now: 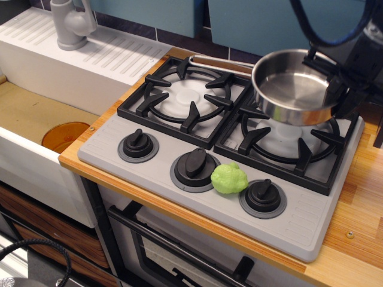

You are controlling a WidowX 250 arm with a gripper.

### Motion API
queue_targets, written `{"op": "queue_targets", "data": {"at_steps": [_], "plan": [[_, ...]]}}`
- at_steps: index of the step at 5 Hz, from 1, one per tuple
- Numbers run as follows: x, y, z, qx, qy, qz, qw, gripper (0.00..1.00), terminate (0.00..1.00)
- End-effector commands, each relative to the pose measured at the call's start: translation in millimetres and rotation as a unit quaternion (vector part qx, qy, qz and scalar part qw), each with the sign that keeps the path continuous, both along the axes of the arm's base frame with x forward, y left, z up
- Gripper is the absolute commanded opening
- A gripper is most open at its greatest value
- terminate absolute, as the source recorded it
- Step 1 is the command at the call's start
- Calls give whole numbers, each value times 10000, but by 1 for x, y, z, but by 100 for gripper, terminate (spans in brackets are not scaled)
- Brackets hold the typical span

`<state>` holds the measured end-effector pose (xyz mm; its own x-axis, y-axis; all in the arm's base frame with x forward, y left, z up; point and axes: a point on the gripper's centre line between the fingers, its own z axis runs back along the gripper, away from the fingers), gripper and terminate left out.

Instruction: Put pot or pan on stove and put cauliflower in pot or pan

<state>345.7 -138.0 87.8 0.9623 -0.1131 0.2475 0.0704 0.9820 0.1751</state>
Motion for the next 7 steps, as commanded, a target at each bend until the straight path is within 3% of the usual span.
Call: {"op": "queue_targets", "data": {"at_steps": [1,4,6,7], "plan": [[6,-4,15,-49,-222,-3,9997,100,0],[-5,18,47,27,193,-285,9994,100,0],[-25,51,31,-450,88,-1075,9931,100,0],[-25,51,31,-450,88,-1075,9931,100,0]]}}
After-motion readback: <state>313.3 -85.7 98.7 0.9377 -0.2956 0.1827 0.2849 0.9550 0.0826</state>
